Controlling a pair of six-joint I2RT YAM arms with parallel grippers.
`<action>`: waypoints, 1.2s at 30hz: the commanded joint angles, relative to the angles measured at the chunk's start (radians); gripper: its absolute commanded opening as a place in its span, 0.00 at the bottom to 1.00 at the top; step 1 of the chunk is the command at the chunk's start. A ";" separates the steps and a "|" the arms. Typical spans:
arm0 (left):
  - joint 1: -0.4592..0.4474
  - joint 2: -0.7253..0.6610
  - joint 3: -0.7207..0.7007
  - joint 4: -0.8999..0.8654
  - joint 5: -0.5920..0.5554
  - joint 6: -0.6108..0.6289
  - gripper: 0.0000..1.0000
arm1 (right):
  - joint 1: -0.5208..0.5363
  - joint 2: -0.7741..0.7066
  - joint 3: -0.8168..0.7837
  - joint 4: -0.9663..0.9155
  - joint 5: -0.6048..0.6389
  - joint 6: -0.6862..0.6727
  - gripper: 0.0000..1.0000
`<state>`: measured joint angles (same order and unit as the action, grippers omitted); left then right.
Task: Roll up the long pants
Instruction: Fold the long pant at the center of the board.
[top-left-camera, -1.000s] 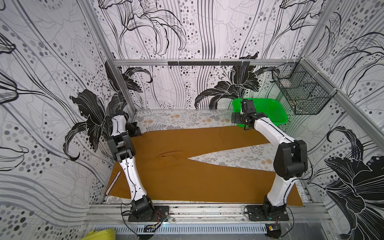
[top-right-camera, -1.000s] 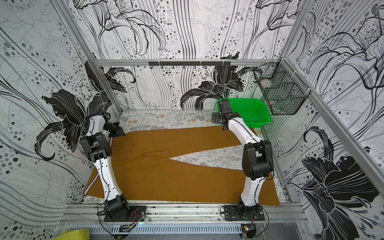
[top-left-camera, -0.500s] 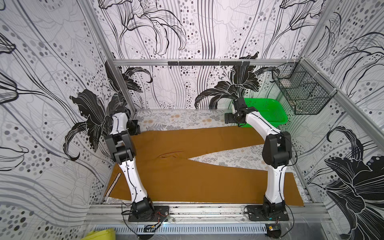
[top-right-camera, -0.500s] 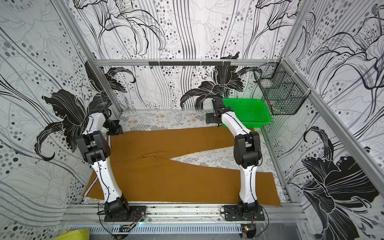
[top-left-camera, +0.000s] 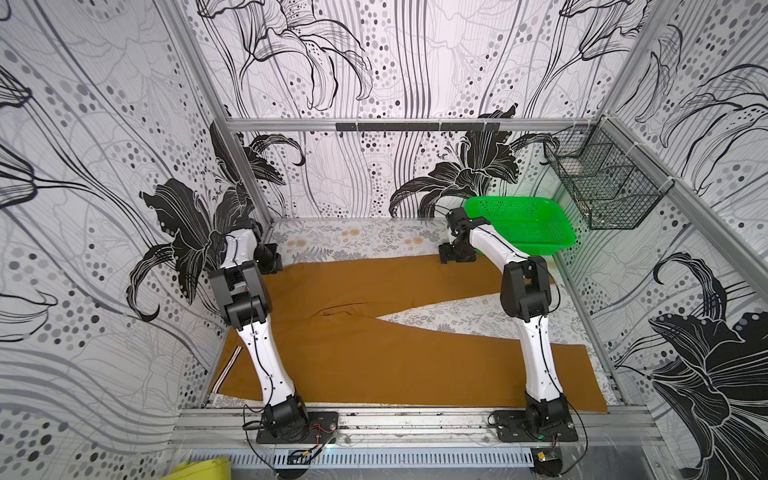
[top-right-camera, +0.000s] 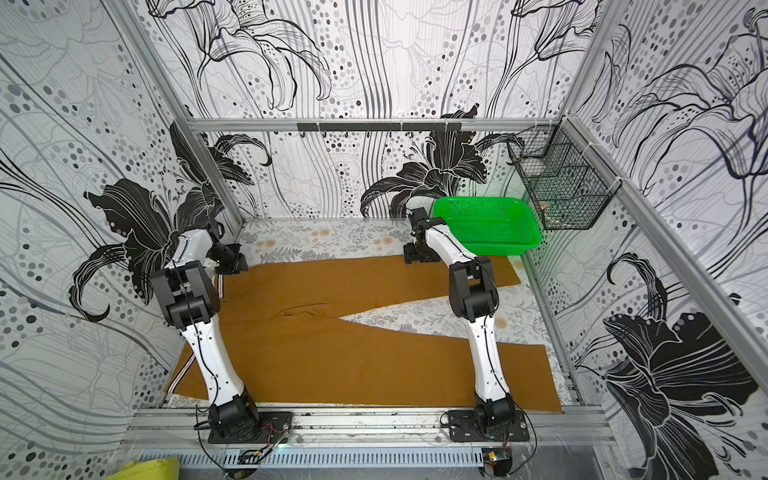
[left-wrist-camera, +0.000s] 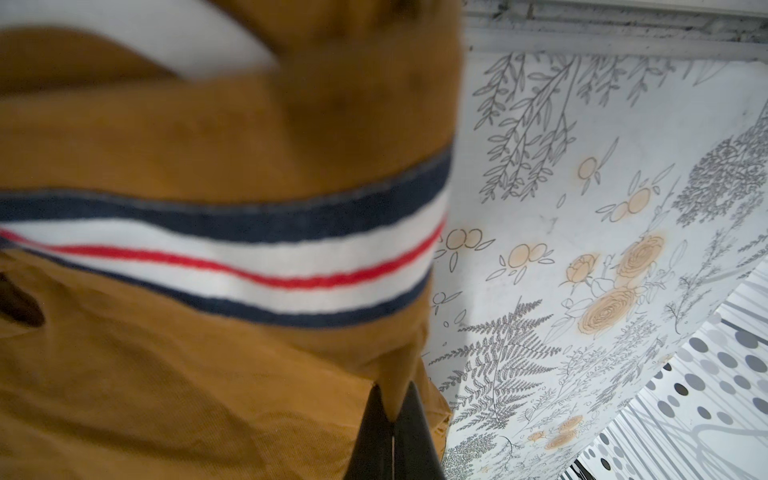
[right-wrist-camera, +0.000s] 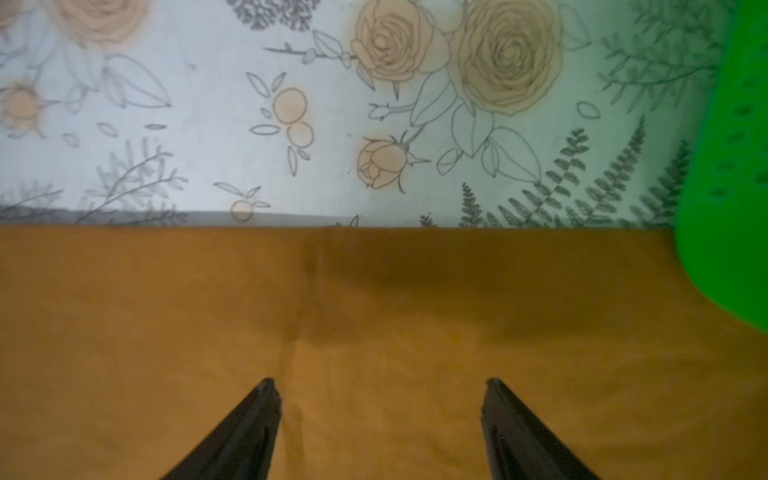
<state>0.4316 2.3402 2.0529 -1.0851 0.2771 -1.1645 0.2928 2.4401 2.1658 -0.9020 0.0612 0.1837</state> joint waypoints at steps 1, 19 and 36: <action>-0.010 -0.005 0.005 -0.002 0.018 0.025 0.00 | -0.019 0.052 0.086 -0.069 0.035 0.043 0.82; -0.010 -0.018 -0.007 -0.002 0.024 0.037 0.00 | -0.093 0.329 0.463 -0.296 -0.038 0.107 0.82; -0.010 -0.027 -0.052 0.039 0.050 0.034 0.00 | 0.009 0.368 0.465 -0.379 0.048 0.004 0.77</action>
<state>0.4316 2.3402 2.0209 -1.0439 0.2924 -1.1362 0.2897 2.7193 2.6511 -1.1782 0.1265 0.1978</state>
